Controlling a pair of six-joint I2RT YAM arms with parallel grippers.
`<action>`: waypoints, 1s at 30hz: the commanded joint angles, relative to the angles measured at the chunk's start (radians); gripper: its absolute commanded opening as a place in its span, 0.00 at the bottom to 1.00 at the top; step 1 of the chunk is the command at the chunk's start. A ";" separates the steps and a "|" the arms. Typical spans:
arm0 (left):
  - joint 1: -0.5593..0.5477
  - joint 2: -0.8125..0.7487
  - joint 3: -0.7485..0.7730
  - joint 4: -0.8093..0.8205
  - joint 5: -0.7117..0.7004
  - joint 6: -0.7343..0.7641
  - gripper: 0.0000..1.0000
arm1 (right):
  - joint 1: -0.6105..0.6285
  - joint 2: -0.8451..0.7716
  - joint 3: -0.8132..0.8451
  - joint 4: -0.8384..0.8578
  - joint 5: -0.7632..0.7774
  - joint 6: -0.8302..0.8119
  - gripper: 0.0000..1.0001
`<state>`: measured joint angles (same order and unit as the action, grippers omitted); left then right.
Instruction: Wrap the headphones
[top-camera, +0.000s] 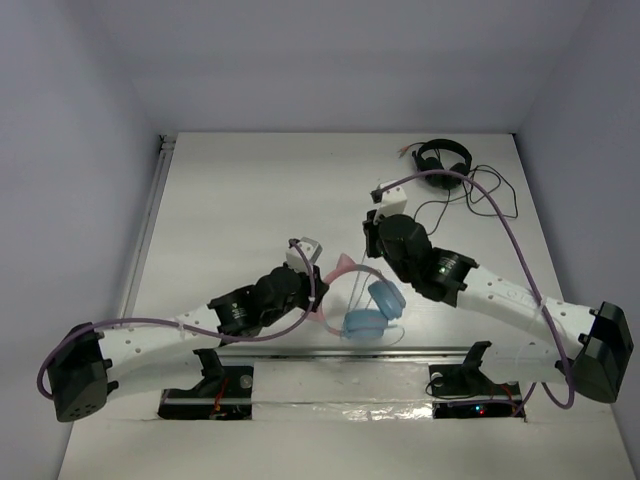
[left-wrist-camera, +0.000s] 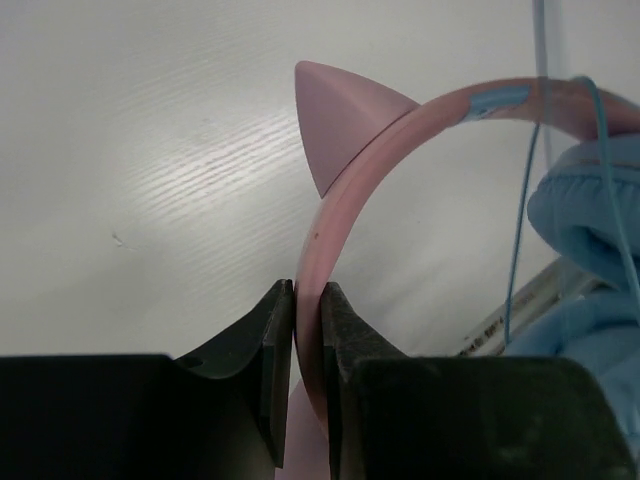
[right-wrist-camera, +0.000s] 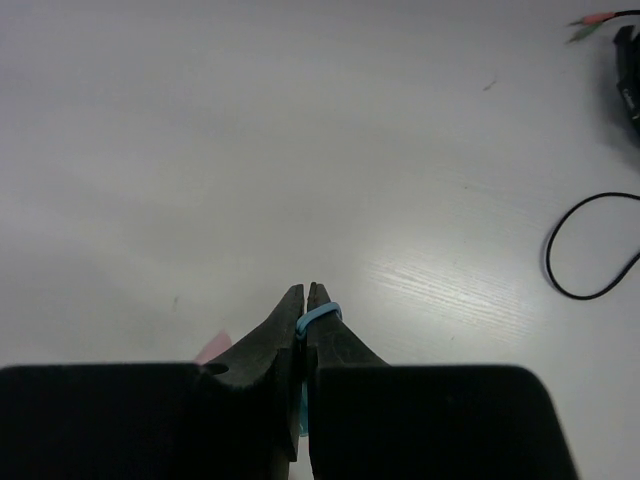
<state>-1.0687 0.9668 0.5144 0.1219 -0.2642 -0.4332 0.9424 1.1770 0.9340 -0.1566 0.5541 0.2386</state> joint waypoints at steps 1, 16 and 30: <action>-0.042 -0.014 -0.020 0.099 0.172 0.040 0.00 | -0.071 0.001 0.045 0.137 0.033 -0.022 0.00; -0.051 -0.097 -0.021 0.101 0.181 0.017 0.00 | -0.157 -0.066 -0.024 0.204 -0.016 0.034 0.00; -0.051 -0.275 0.078 0.015 0.194 0.033 0.00 | -0.215 -0.267 -0.259 0.264 -0.048 0.286 0.00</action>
<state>-1.1133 0.7307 0.5091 0.0814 -0.0292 -0.3744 0.7372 0.9707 0.7017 0.0273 0.5220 0.4294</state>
